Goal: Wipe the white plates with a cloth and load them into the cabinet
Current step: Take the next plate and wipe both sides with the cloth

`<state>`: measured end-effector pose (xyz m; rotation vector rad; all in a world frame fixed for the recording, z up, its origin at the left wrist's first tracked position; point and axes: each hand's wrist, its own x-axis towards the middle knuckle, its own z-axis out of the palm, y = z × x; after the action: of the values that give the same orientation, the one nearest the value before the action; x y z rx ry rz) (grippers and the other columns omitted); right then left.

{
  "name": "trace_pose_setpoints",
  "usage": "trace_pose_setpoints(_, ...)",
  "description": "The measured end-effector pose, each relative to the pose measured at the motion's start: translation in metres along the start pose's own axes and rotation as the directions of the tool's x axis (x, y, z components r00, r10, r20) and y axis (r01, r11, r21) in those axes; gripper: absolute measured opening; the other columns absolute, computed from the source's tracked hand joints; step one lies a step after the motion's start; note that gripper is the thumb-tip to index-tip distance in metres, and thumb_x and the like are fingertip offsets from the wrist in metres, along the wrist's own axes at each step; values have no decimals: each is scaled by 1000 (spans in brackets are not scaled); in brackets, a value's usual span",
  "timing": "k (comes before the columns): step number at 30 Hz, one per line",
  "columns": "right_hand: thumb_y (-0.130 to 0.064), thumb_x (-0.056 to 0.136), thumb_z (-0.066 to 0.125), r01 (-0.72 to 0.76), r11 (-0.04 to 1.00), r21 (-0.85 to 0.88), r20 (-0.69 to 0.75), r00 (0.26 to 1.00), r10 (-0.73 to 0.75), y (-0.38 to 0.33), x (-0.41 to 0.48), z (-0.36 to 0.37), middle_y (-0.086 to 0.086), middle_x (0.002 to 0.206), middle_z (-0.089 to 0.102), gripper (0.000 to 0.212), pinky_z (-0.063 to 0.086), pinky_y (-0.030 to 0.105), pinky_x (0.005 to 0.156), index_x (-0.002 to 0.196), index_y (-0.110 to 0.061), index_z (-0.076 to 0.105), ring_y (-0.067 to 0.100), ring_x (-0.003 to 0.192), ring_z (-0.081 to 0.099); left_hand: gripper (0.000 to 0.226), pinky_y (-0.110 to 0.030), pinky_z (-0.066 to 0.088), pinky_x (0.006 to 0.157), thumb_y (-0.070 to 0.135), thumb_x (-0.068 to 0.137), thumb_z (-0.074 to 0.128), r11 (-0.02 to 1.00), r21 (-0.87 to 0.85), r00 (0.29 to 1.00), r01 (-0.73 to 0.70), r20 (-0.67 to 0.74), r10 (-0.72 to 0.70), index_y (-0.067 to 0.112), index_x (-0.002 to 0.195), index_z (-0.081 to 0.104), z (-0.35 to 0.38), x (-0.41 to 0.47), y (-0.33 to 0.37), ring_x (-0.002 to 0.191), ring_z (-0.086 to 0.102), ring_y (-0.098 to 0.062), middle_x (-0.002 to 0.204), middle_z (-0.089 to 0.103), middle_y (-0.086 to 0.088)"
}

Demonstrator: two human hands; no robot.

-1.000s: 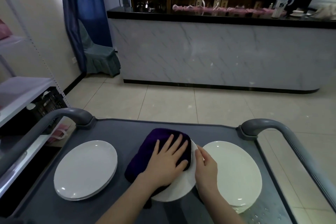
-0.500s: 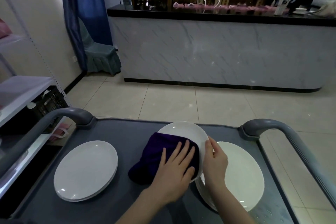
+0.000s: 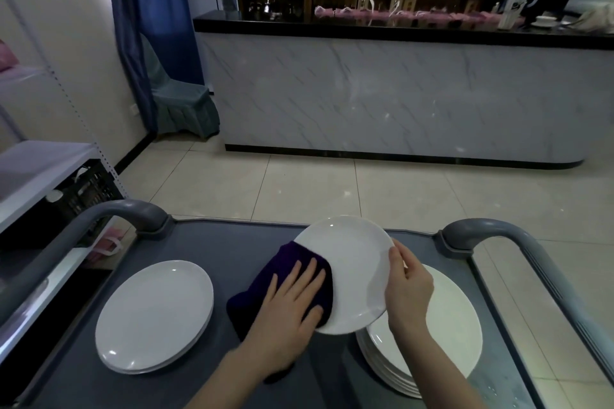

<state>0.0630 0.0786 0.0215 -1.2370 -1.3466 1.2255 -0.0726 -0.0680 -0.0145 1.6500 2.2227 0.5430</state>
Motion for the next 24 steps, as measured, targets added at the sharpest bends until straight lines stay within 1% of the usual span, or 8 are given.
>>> trace_pose_setpoints(5,-21,100,49,11,999,-32,37,999,-10,6,-14,8,-12,106,71,26,48,30,90,113,-23,72,9,102,63,54,-37,-27,112,44,100,15,999,25,999,-47,21,47,55,141,-18,21,-15,28,138,-33,8,149,-31,35)
trace_pose_setpoints(7,-19,101,49,22,999,-35,69,997,-19,8,-24,14,-11,104,71,26,47,27,88,114,-21,72,10,102,63,54,-38,-24,113,44,100,14,998,-1,998,-59,17,59,53,141,-20,20,-1,38,138,-33,7,151,-30,33)
trace_pose_setpoints(10,-20,101,50,31,999,-22,133,991,-28,10,-39,20,-16,100,72,25,47,20,84,112,-26,72,3,99,65,55,-42,-18,117,41,103,15,999,32,1000,-28,0,28,47,143,-22,11,25,37,141,-32,2,156,-27,26)
trace_pose_setpoints(14,-21,100,53,-15,1000,6,187,982,14,11,-47,20,-16,100,74,24,51,27,89,109,-30,73,2,99,66,57,-45,-16,118,45,104,18,999,52,1000,7,-27,-6,42,150,-15,-4,50,20,144,-28,-2,158,-25,22)
trace_pose_setpoints(17,-17,99,52,-26,999,21,172,985,22,6,-39,13,-15,99,75,27,53,30,85,107,-28,75,7,96,67,57,-43,-17,117,46,103,18,995,75,995,64,-78,-58,43,150,-14,-11,48,-3,144,-27,-1,158,-24,22)
trace_pose_setpoints(20,-18,99,53,-9,1000,28,116,993,5,-2,-26,7,-20,95,74,25,49,22,77,105,-28,75,-4,91,65,57,-41,-17,116,42,104,20,983,110,987,148,-78,-140,41,148,-16,-10,33,-18,145,-26,-4,157,-25,21)
trace_pose_setpoints(22,-19,99,53,-3,1000,24,102,995,1,-3,-21,5,-24,92,73,25,46,18,74,103,-31,74,-8,90,63,57,-40,-19,115,39,104,22,986,65,988,152,-50,-149,42,146,-17,-5,21,-17,145,-26,-3,157,-25,23)
trace_pose_setpoints(24,-19,98,53,-4,1000,15,86,996,3,-2,-20,6,-22,92,72,25,46,19,75,103,-31,74,-4,92,64,57,-38,-24,112,42,103,20,992,30,992,125,-38,-124,46,147,-16,1,9,-10,142,-29,2,154,-25,29)
